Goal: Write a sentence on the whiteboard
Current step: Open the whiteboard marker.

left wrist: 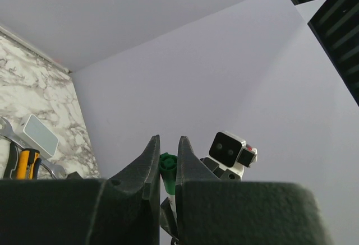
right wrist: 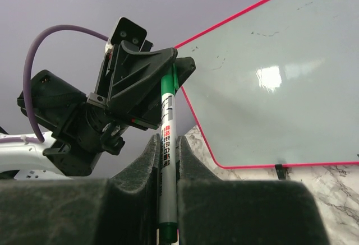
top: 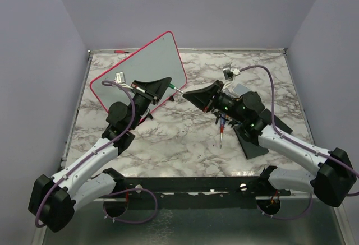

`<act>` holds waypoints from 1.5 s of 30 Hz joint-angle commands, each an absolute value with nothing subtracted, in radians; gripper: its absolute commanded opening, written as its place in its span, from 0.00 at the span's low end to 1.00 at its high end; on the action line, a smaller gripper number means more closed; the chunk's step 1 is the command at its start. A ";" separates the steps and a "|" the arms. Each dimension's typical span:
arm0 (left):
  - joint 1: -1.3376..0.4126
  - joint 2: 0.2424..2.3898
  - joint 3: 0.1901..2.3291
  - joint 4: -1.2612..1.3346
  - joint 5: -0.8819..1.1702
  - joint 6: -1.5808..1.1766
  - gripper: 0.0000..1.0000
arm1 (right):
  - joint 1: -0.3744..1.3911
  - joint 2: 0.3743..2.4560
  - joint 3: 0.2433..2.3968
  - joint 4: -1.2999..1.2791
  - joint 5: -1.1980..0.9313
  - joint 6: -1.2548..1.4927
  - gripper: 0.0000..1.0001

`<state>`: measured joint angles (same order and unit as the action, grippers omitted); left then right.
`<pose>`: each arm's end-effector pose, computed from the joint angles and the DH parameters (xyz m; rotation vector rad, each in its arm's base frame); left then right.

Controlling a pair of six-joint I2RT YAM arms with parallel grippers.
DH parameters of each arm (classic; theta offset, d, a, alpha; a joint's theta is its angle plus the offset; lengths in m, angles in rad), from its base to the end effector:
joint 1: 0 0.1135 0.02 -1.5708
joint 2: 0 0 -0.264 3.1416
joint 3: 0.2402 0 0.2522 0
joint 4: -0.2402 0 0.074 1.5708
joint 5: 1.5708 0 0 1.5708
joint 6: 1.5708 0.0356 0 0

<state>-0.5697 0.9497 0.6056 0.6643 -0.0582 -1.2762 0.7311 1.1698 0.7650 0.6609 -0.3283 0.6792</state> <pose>0.1874 -0.1176 0.3365 -0.5424 1.3064 -1.5362 0.1933 0.1888 0.3425 -0.3460 1.4306 1.3899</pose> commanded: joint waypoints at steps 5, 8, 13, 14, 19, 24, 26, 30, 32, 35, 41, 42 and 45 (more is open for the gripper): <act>-0.504 0.915 0.636 0.655 -0.132 -1.228 0.00 | 0.734 1.104 0.710 0.668 -0.336 0.648 0.01; -0.492 0.907 0.636 0.655 -0.143 -1.228 0.00 | 0.735 1.096 0.699 0.666 -0.338 0.645 0.01; -0.481 0.893 0.633 0.666 -0.176 -1.231 0.00 | 0.735 1.094 0.693 0.664 -0.335 0.641 0.01; -0.479 0.891 0.631 0.672 -0.184 -1.234 0.00 | 0.735 1.096 0.694 0.666 -0.337 0.641 0.00; -0.463 0.876 0.626 0.681 -0.211 -1.239 0.00 | 0.735 1.097 0.691 0.670 -0.335 0.640 0.01; -0.446 0.871 0.623 0.686 -0.204 -1.256 0.00 | 0.734 1.097 0.688 0.668 -0.336 0.635 0.01; -0.439 0.871 0.619 0.689 -0.201 -1.264 0.00 | 0.734 1.098 0.687 0.667 -0.336 0.636 0.01; -0.421 0.868 0.614 0.695 -0.193 -1.279 0.00 | 0.734 1.091 0.683 0.664 -0.330 0.633 0.01; -0.412 0.864 0.611 0.696 -0.192 -1.286 0.00 | 0.734 1.088 0.680 0.658 -0.329 0.632 0.01; -0.403 0.857 0.608 0.697 -0.197 -1.291 0.00 | 0.735 1.083 0.677 0.652 -0.328 0.631 0.01; -0.393 0.865 0.620 0.703 -0.173 -1.295 0.00 | 0.734 1.081 0.671 0.642 -0.327 0.632 0.00; -0.392 0.866 0.622 0.704 -0.170 -1.295 0.00 | 0.735 1.079 0.670 0.641 -0.325 0.633 0.00; -0.389 0.865 0.623 0.704 -0.161 -1.287 0.00 | 0.734 1.068 0.664 0.633 -0.316 0.630 0.01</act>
<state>-0.3985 0.8669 0.6052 0.6758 -0.1513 -1.2903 0.7326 1.0962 0.6811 0.6510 -0.3164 0.6495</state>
